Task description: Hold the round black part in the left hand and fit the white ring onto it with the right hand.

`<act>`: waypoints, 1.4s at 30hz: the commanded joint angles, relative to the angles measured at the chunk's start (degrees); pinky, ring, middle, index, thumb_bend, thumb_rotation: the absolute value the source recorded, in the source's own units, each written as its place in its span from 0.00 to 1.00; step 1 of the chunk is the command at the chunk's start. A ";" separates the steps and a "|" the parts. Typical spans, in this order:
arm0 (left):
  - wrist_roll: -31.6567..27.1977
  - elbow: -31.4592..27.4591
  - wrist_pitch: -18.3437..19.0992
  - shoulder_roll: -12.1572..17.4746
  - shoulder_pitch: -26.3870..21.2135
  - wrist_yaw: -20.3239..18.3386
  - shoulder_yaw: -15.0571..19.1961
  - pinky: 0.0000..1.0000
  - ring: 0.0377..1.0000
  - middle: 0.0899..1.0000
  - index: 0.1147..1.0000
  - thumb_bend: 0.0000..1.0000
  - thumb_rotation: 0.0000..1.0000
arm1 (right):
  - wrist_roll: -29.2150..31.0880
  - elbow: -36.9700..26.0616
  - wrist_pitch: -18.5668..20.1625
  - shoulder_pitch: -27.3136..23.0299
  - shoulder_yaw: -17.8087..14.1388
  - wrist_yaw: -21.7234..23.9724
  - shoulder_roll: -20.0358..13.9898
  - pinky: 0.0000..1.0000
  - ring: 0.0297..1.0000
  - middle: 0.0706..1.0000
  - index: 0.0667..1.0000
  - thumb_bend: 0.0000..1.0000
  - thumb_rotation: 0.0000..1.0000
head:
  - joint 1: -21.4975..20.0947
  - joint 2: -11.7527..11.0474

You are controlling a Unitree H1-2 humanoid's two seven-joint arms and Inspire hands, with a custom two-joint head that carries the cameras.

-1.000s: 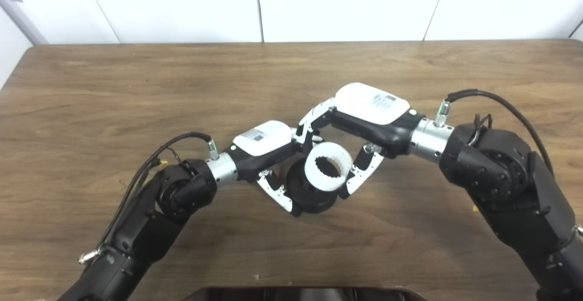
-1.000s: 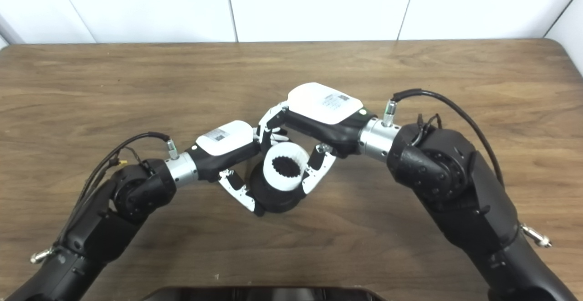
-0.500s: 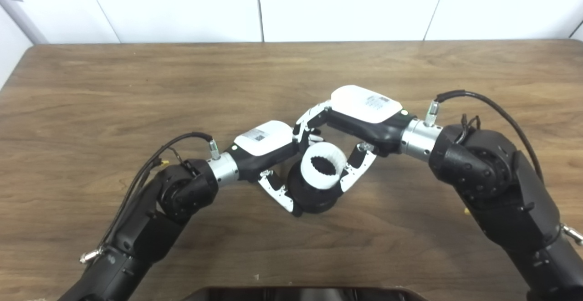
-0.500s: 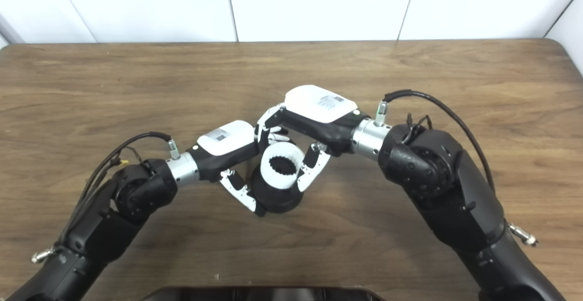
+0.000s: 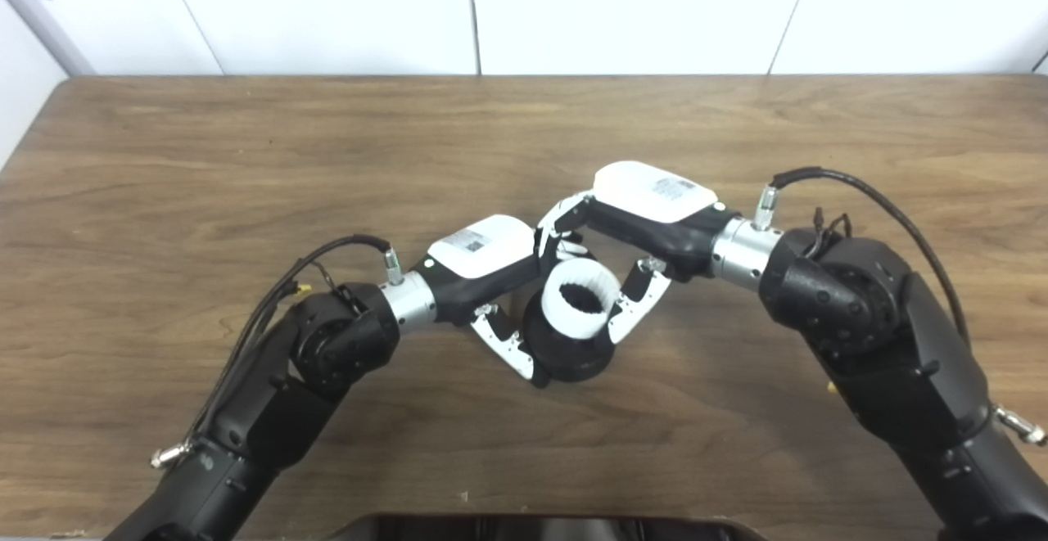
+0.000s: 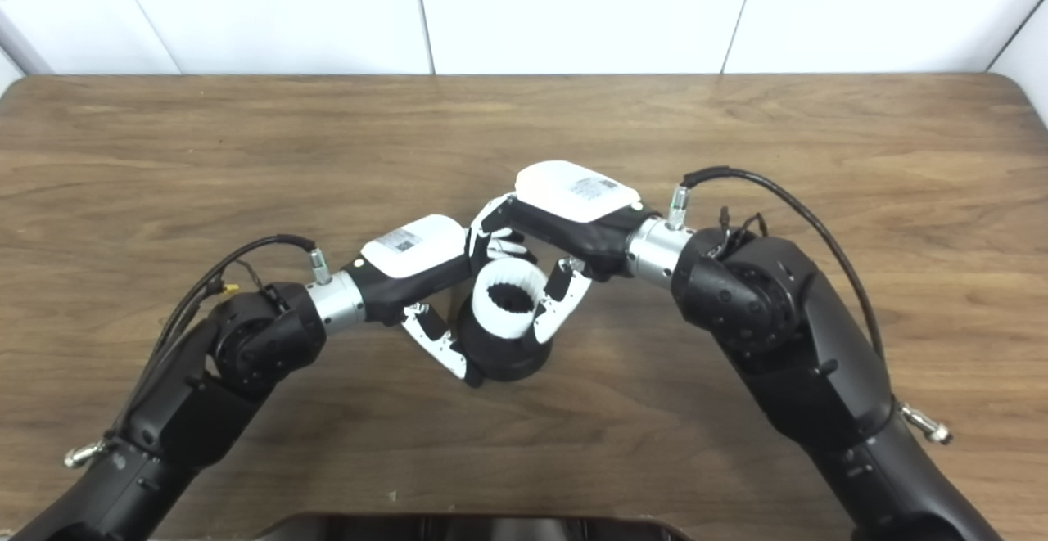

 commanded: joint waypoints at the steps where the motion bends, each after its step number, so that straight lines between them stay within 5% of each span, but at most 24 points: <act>1: 0.41 -0.87 -0.15 0.09 -0.77 -0.71 -0.63 0.85 0.93 0.88 0.42 0.52 0.08 | -0.15 -0.03 -1.92 -1.25 0.24 -1.76 0.48 0.77 0.77 0.72 0.44 0.52 0.14 | 0.12 0.22; 22: -0.52 -0.39 -0.70 -0.27 -0.87 0.05 -0.49 0.85 0.95 0.97 0.42 0.52 0.08 | -2.26 -0.03 -1.33 0.36 4.29 -1.92 2.30 0.79 0.78 0.74 0.45 0.52 0.14 | 0.27 0.56; 28: -0.28 -0.50 -0.36 -0.26 -0.87 0.07 -0.59 0.86 0.95 0.92 0.42 0.52 0.08 | -2.02 -0.78 -0.27 0.63 3.76 -1.64 2.12 0.78 0.78 0.78 0.46 0.52 0.15 | -0.14 0.58; 29: -0.57 -0.42 -0.02 -0.35 -0.87 -0.12 -0.52 0.87 0.95 0.92 0.42 0.52 0.08 | -1.86 -0.87 -0.25 0.60 3.65 -1.70 2.01 0.77 0.78 0.79 0.56 0.66 0.20 | -0.18 0.56; 31: -0.36 -0.50 0.25 -0.36 -0.90 -0.25 -0.56 0.88 0.98 0.94 0.42 0.52 0.08 | -1.69 -1.03 -0.39 0.42 3.47 -1.79 1.76 0.76 0.78 0.80 0.68 0.78 0.27 | -0.17 0.48; 39: 0.60 -0.73 0.32 -0.12 -1.30 -0.34 -0.95 0.88 0.96 0.91 0.42 0.52 0.08 | -1.35 -1.73 0.09 -0.39 3.02 -1.15 1.45 0.75 0.80 0.84 0.79 0.86 0.31 | -0.18 0.45; 40: 0.63 -0.72 0.29 -0.06 -1.35 -0.36 -0.98 0.88 0.96 0.90 0.45 0.80 0.22 | -1.42 -1.79 0.19 -0.45 3.01 -1.04 1.43 0.75 0.80 0.84 0.80 0.86 0.31 | -0.18 0.45; 42: 0.70 -0.97 0.65 -0.01 -1.34 -0.56 -0.97 0.88 0.95 0.90 0.47 0.95 0.29 | -1.49 -1.92 0.37 -0.51 2.98 -0.88 1.40 0.75 0.80 0.84 0.81 0.87 0.32 | -0.18 0.45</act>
